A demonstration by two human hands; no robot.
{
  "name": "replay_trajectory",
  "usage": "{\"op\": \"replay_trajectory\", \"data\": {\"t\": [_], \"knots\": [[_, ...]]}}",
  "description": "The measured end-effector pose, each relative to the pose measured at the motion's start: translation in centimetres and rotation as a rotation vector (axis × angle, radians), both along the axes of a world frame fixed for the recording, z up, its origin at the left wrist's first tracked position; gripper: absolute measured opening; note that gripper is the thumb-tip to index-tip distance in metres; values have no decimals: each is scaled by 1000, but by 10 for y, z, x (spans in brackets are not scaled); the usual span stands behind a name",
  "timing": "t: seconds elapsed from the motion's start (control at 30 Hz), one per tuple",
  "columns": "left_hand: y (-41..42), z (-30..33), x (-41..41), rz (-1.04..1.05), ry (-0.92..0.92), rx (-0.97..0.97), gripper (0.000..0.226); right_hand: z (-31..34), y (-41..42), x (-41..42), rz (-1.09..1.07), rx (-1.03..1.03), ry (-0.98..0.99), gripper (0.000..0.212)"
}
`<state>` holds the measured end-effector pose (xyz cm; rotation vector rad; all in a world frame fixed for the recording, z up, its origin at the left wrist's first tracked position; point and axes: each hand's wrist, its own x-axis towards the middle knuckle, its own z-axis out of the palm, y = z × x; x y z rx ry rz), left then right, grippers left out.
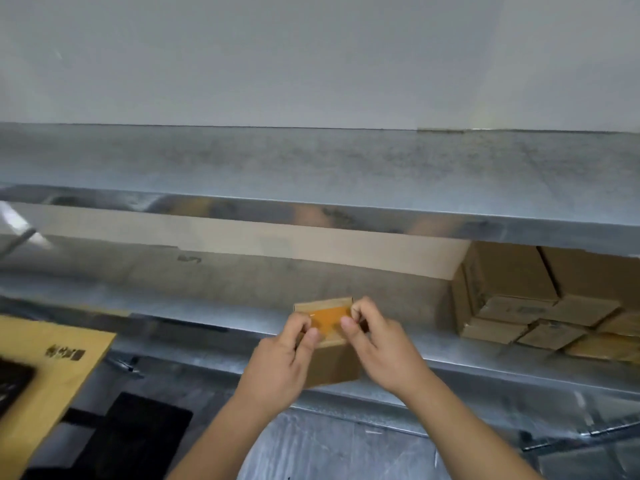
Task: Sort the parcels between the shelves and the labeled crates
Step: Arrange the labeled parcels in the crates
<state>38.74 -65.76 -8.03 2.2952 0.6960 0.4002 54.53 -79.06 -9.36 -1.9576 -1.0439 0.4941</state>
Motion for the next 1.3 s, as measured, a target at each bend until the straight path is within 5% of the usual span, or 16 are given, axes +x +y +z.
{"op": "replay_trajectory", "data": {"t": [0.13, 0.37, 0.6, 0.77, 0.9, 1.3], "knots": [[13, 14, -70, 171, 40, -39, 23, 14, 34, -60, 65, -3, 44, 32], [29, 41, -231, 384, 13, -88, 106, 42, 90, -188, 399, 33, 171, 119], [24, 67, -397, 610, -78, -50, 121, 70, 141, -338, 720, -53, 89, 145], [13, 68, -499, 761, -77, -3, 118, 72, 167, -438, 935, 47, 68, 140], [4, 60, -561, 856, -50, 122, 94, 75, 180, -500, 1078, 104, 23, 122], [5, 60, -637, 1151, -116, 212, 74, 79, 238, -603, 1238, 317, -70, 80]]}}
